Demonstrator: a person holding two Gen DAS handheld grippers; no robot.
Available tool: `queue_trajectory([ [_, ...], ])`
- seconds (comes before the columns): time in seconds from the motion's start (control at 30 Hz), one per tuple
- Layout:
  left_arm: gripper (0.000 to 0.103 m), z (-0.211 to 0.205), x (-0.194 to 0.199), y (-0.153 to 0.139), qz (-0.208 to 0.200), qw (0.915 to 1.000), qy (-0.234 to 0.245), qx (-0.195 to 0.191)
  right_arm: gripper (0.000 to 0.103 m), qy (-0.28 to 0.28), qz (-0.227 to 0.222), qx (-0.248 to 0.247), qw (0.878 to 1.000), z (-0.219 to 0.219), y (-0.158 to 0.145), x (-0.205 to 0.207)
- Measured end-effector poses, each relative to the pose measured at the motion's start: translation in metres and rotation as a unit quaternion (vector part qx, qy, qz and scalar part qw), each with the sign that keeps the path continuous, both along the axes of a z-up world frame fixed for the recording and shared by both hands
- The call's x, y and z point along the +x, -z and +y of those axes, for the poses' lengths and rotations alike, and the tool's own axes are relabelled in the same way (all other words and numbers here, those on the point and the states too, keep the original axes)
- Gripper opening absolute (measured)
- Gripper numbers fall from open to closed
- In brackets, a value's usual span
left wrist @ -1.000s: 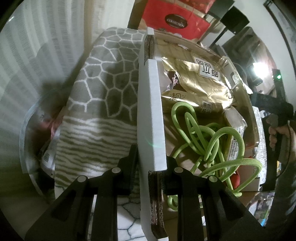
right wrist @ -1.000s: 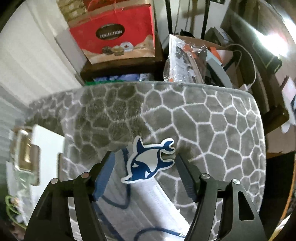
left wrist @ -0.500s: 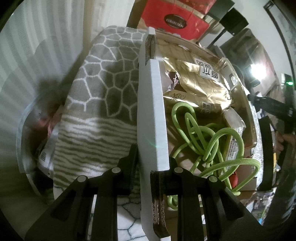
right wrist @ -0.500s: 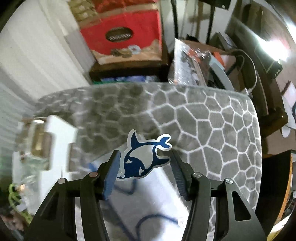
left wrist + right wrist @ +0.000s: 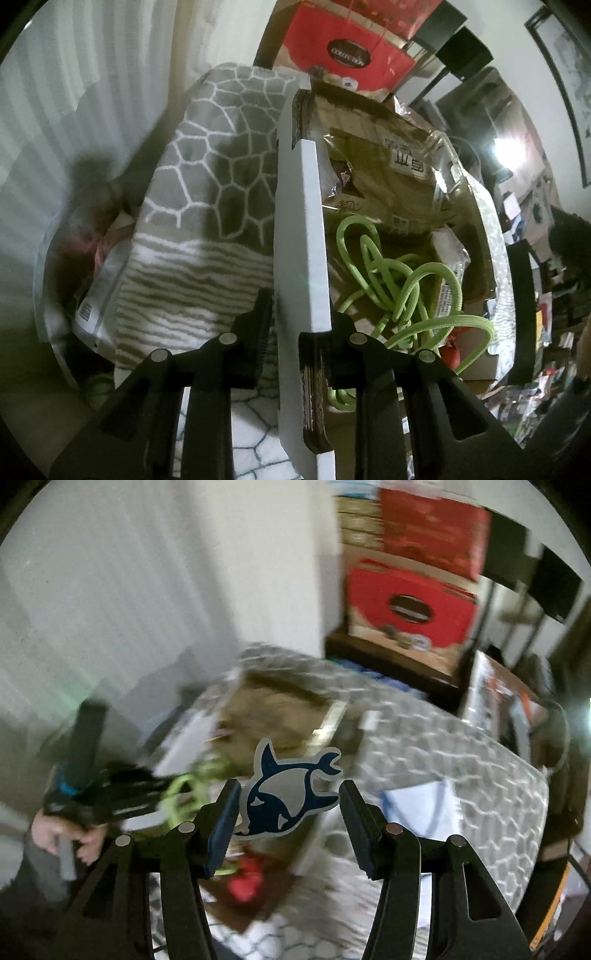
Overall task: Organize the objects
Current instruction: 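Grasp the blue shark sticker with the right tool and drop it into the box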
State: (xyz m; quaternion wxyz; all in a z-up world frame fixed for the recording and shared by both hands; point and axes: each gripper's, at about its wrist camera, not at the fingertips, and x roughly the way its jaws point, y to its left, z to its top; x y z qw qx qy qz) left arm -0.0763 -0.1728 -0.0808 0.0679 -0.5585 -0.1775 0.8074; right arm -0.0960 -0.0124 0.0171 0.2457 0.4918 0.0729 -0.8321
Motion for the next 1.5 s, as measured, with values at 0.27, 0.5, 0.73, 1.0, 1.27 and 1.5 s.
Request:
queue_trajectory([
  [0.27,0.023,-0.001,-0.001,-0.002,-0.002,1.0000,-0.004,0.003,0.056,-0.079,-0.005,0.009,0.997,-0.059,0.021,0.034],
  [0.5,0.028,-0.009,0.001,-0.005,-0.003,0.9996,-0.016,0.022,0.057,-0.108,0.002,0.039,0.993,-0.083,0.040,0.039],
  [0.73,0.031,-0.020,0.005,-0.020,0.015,0.9987,-0.031,0.037,0.056,-0.117,-0.008,0.060,0.991,-0.087,0.069,0.036],
  [1.0,0.032,-0.024,0.007,-0.030,0.029,0.9987,-0.029,0.029,0.056,-0.126,-0.032,0.058,0.990,-0.103,0.100,0.030],
  [1.27,0.035,-0.019,0.006,-0.026,0.026,0.9993,-0.024,0.013,0.056,-0.122,-0.066,0.049,0.989,-0.094,0.107,0.028],
  [1.5,0.036,-0.017,0.006,-0.026,0.025,0.9994,-0.025,0.006,0.072,-0.106,-0.069,-0.006,0.992,-0.073,0.065,0.030],
])
